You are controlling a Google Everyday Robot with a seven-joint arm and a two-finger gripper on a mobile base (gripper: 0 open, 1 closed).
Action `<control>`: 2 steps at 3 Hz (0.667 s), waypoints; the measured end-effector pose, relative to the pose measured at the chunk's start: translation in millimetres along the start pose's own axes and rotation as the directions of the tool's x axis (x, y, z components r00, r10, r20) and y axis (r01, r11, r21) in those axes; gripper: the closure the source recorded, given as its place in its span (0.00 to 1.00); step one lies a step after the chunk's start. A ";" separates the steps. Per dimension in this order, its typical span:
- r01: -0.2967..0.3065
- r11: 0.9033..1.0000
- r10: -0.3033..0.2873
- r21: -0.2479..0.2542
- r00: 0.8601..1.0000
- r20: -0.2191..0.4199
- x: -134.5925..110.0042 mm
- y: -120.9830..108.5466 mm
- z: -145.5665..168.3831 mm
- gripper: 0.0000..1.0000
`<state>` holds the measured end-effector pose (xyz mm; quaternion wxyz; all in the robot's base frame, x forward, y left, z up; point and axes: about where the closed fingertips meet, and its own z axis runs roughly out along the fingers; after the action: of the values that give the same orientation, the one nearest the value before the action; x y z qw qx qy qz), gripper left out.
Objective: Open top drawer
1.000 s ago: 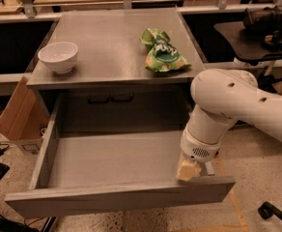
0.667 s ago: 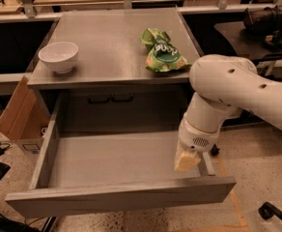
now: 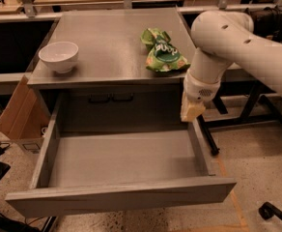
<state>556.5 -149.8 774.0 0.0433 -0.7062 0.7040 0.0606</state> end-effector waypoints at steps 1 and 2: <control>-0.031 0.996 0.036 0.088 0.998 -0.052 17.8 -35.9 -27.1 1.00; -0.114 0.978 0.136 0.176 0.984 -0.117 50.7 -38.3 -67.4 1.00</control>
Offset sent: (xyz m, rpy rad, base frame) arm 0.0357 -0.1121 0.1216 -0.2351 -0.2537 -0.2946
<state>596.5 -209.6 832.3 0.0538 -0.6566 0.7512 -0.0422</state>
